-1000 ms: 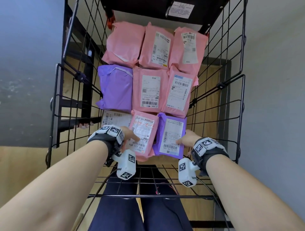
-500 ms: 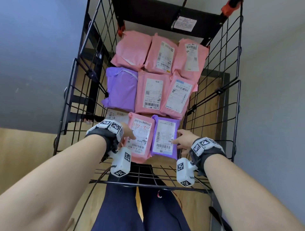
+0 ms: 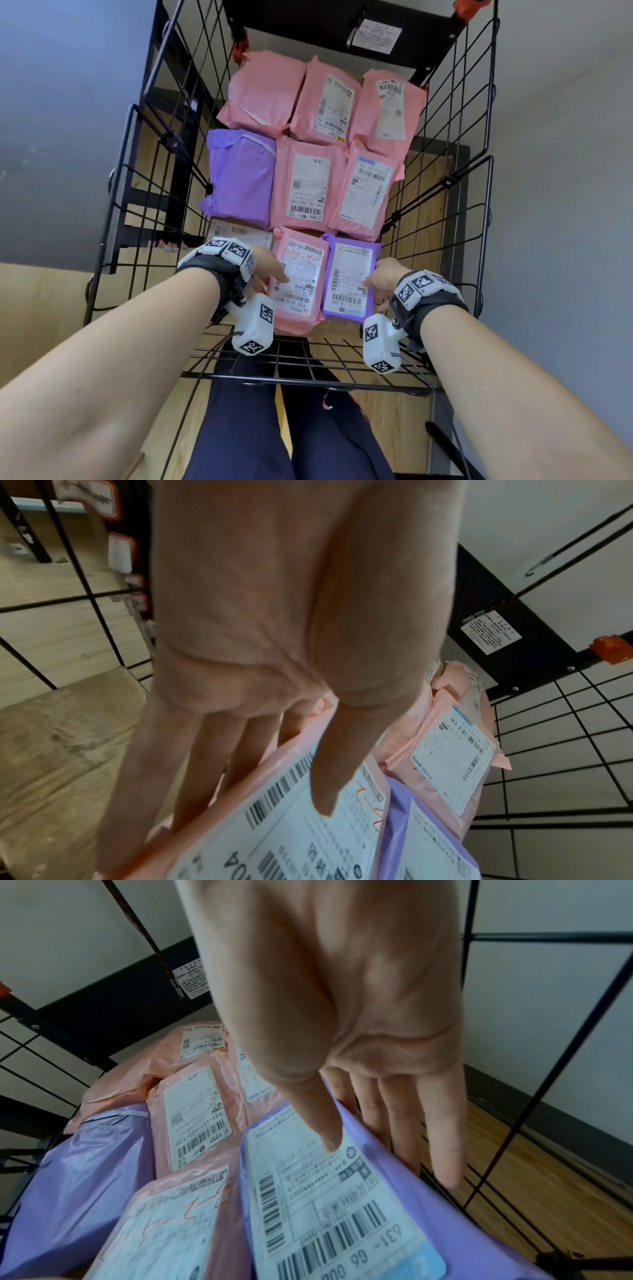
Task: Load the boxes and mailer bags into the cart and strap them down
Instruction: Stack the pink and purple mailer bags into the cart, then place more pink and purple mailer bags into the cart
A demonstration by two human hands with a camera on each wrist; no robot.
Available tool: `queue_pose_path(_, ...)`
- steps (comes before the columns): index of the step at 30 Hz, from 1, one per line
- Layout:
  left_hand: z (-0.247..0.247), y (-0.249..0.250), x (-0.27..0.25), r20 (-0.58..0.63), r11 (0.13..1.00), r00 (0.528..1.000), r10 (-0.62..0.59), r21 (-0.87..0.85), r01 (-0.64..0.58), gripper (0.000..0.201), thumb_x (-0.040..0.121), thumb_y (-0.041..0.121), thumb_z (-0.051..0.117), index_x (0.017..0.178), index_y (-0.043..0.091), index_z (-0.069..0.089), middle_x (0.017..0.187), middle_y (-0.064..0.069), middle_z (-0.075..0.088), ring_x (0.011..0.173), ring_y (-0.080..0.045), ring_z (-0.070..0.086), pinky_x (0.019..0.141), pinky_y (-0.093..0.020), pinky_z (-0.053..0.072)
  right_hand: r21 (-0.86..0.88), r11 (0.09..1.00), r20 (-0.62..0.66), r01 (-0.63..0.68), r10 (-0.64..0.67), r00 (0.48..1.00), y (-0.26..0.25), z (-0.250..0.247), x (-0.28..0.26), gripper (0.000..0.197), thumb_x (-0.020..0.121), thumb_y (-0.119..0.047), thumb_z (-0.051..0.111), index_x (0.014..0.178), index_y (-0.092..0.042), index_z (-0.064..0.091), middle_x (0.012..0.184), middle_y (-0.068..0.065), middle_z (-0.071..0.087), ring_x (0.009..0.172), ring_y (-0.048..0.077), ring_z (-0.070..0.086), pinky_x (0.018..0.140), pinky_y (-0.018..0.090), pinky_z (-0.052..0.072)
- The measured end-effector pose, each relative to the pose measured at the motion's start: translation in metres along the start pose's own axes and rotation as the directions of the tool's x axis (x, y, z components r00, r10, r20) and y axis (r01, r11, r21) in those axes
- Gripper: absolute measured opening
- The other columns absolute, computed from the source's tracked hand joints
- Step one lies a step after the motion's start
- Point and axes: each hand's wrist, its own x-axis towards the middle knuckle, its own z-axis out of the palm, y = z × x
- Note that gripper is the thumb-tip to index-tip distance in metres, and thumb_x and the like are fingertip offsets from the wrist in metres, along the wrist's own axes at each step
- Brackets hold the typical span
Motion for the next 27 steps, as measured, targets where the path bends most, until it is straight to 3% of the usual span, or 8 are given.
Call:
queue_pose_path(5, 0.008, 0.008, -0.007, -0.038, 0.999, 0.999, -0.004, 0.053, 0.006, 0.042, 0.087, 0.016, 0.065, 0.122, -0.003, 0.052, 0.119, -0.023, 0.063, 0.104, -0.038, 0.064, 0.09, -0.052, 0.052, -0.023, 0.999, 0.0, -0.031, 0.031, 1.0, 0.007, 0.001, 0.006, 0.041, 0.09, -0.007, 0.06, 0.129, 0.0, 0.05, 0.13, 0.015, 0.056, 0.121, 0.029, 0.054, 0.099, 0.042, 0.047)
queue_pose_path(8, 0.005, 0.009, -0.013, -0.169, 0.984, 0.985, 0.034, 0.178, -0.003, 0.045, 0.088, 0.018, 0.064, 0.127, -0.001, 0.05, 0.124, -0.017, 0.059, 0.106, -0.031, 0.061, 0.079, -0.037, 0.054, -0.02, 1.0, -0.017, -0.02, 0.02, 1.0, 0.007, 0.0, 0.001, 0.044, 0.09, -0.011, 0.061, 0.131, -0.001, 0.048, 0.131, 0.013, 0.055, 0.123, 0.028, 0.052, 0.099, 0.04, 0.047)
queue_pose_path(13, -0.007, 0.012, -0.045, -0.297, 0.938, 0.939, 0.176, 0.339, -0.069, 0.041, 0.09, 0.016, 0.059, 0.128, 0.003, 0.053, 0.12, -0.015, 0.06, 0.104, -0.028, 0.059, 0.081, -0.03, 0.046, -0.069, 0.996, -0.046, 0.051, -0.054, 0.997, -0.007, -0.014, -0.024, 0.045, 0.09, -0.017, 0.063, 0.129, 0.002, 0.051, 0.128, 0.013, 0.058, 0.11, 0.024, 0.058, 0.091, 0.03, 0.048)
queue_pose_path(15, -0.015, 0.018, -0.069, -0.33, 0.932, 0.906, 0.264, 0.33, -0.152, 0.037, 0.091, 0.017, 0.056, 0.125, 0.001, 0.057, 0.116, -0.019, 0.062, 0.092, -0.028, 0.057, 0.074, -0.028, 0.042, -0.13, 0.987, -0.077, 0.097, -0.108, 0.991, -0.02, -0.024, -0.042, 0.044, 0.091, -0.019, 0.062, 0.126, 0.004, 0.051, 0.117, 0.012, 0.059, 0.103, 0.024, 0.059, 0.083, 0.028, 0.047)
queue_pose_path(18, -0.033, 0.019, -0.114, -0.424, 0.91, 0.831, 0.361, 0.354, -0.215, 0.036, 0.092, 0.018, 0.056, 0.126, 0.006, 0.058, 0.126, -0.016, 0.059, 0.111, -0.03, 0.058, 0.083, -0.03, 0.044, -0.219, 0.955, -0.103, 0.201, -0.228, 0.968, -0.045, -0.036, -0.075, 0.034, 0.092, -0.017, 0.058, 0.118, 0.004, 0.055, 0.104, 0.012, 0.055, 0.095, 0.024, 0.056, 0.073, 0.029, 0.046)
queue_pose_path(20, -0.048, 0.012, -0.144, -0.478, 0.899, 0.779, 0.406, 0.362, -0.246, 0.038, 0.09, 0.014, 0.056, 0.128, 0.009, 0.056, 0.13, -0.013, 0.057, 0.116, -0.029, 0.057, 0.09, -0.027, 0.044, -0.296, 0.915, -0.099, 0.273, -0.313, 0.945, -0.065, -0.039, -0.101, 0.014, 0.092, -0.013, 0.053, 0.095, -0.001, 0.06, 0.096, 0.011, 0.056, 0.089, 0.023, 0.055, 0.062, 0.022, 0.043)
queue_pose_path(22, -0.061, 0.002, -0.172, -0.501, 0.878, 0.741, 0.448, 0.405, -0.257, 0.038, 0.089, 0.011, 0.054, 0.127, 0.011, 0.057, 0.131, -0.01, 0.057, 0.118, -0.027, 0.055, 0.094, -0.027, 0.043, -0.352, 0.884, -0.139, 0.307, -0.373, 0.917, -0.086, -0.04, -0.129, 0.021, 0.091, -0.012, 0.051, 0.07, -0.011, 0.05, 0.08, 0.006, 0.053, 0.073, 0.02, 0.049, 0.052, 0.019, 0.035)
queue_pose_path(27, -0.101, -0.038, -0.241, -0.596, 0.843, 0.615, 0.517, 0.481, -0.242, 0.031, 0.087, 0.015, 0.054, 0.115, 0.013, 0.065, 0.122, -0.011, 0.064, 0.114, -0.028, 0.058, 0.093, -0.028, 0.045, -0.489, 0.792, -0.241, 0.364, -0.524, 0.817, -0.147, -0.023, -0.198, 0.011, 0.088, -0.015, 0.056, 0.092, -0.005, 0.058, 0.089, 0.012, 0.06, 0.082, 0.027, 0.061, 0.067, 0.032, 0.051)
